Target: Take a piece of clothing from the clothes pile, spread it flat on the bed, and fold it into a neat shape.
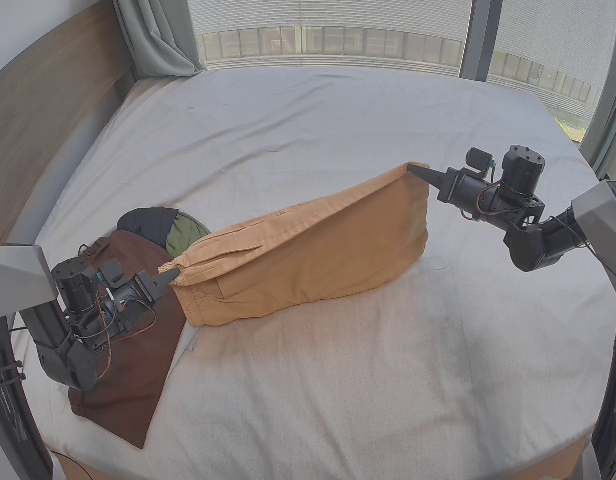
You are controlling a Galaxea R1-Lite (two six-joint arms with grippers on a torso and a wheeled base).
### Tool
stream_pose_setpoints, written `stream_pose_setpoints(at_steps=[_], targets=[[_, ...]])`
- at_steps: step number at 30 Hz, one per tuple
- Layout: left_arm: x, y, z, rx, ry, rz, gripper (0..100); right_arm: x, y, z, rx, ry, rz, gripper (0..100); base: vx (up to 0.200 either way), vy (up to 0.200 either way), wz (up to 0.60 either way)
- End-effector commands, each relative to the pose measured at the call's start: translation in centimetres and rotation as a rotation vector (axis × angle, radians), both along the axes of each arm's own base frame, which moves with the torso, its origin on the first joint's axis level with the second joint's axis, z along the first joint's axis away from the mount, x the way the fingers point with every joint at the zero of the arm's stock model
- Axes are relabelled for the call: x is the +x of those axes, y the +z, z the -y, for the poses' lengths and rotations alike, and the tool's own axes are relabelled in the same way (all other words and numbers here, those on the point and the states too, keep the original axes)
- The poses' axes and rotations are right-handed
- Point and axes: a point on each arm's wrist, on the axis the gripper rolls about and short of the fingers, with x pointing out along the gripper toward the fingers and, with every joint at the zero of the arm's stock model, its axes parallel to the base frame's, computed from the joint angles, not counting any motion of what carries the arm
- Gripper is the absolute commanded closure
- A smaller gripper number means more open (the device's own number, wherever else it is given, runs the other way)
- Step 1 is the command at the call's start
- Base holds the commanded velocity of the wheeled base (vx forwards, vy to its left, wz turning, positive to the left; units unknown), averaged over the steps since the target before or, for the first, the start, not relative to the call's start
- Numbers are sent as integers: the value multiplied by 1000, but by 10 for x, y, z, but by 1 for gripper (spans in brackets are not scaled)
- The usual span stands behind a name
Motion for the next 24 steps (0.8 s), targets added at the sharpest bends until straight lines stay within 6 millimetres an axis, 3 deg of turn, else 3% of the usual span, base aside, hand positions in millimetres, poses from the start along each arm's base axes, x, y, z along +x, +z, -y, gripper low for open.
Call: stream_pose_setpoints(at_steps=[1,12,24], targets=[[8,-5,-1,-10,21,-3,100,22,-18,-10,-8,12,-48,100,0,0,0],[25,-21,1,-3,74,-12,100,55,-37,-23,-6,-53,-68,100,0,0,0],[32,-34,4,-7,69,-36,100,69,-58,-24,-6,-85,-77,100,0,0,0]])
